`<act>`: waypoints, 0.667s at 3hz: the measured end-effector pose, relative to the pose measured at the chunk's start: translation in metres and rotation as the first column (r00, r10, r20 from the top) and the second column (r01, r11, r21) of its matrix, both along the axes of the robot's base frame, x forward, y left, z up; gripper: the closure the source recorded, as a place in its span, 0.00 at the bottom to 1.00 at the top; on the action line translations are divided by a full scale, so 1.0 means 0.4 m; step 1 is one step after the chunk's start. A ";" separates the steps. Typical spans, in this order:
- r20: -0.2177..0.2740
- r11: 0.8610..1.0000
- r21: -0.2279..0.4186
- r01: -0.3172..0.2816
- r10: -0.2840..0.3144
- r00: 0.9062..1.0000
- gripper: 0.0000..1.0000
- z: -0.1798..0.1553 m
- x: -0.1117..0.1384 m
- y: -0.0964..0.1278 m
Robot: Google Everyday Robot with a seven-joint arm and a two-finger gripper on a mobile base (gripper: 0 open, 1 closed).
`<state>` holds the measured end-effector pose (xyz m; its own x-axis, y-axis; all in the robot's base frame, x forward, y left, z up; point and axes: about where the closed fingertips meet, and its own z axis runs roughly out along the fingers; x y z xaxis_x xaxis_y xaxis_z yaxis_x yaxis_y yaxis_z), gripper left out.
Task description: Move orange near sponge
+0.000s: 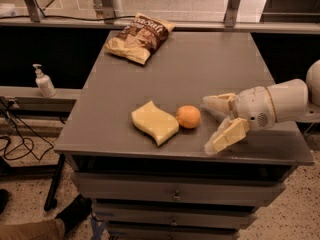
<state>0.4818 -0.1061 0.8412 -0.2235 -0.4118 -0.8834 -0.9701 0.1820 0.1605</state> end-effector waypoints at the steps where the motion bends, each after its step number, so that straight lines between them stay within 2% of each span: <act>1: 0.053 1.000 0.004 0.030 -0.030 0.998 0.00 0.068 0.043 -0.052; 2: 0.157 0.995 0.047 0.084 -0.091 0.983 0.00 0.212 0.106 -0.144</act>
Offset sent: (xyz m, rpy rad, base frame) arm 0.0805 -0.1195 0.1799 0.0982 -0.3332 -0.1919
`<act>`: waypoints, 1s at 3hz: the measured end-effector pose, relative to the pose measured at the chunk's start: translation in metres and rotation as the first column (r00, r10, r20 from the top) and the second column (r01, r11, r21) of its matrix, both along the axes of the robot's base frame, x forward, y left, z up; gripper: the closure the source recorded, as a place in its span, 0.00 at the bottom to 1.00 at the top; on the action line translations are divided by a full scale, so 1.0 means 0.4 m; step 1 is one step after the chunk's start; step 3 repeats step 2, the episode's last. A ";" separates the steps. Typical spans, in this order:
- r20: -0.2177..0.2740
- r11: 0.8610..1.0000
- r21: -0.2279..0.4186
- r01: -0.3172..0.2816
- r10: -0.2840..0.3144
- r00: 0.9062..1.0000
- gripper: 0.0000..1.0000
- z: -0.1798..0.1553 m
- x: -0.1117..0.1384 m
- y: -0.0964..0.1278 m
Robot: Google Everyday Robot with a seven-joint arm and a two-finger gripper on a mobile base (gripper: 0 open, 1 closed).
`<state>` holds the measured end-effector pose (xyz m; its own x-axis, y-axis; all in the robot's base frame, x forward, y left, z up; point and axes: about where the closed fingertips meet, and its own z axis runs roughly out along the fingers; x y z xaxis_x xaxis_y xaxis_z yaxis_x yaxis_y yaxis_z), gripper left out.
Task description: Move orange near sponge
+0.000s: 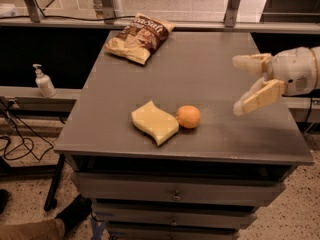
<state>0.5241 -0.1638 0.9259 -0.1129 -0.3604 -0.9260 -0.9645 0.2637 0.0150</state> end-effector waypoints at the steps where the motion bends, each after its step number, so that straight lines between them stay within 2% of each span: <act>1: 0.117 0.998 0.039 0.053 -0.057 0.991 0.00 0.165 0.033 -0.090; 2: 0.182 0.995 0.052 0.080 -0.088 0.979 0.00 0.241 0.043 -0.124; 3: 0.182 0.995 0.052 0.080 -0.088 0.979 0.00 0.241 0.043 -0.124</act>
Offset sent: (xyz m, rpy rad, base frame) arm 0.0120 -0.0328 0.0597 0.0327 -0.1075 -0.0499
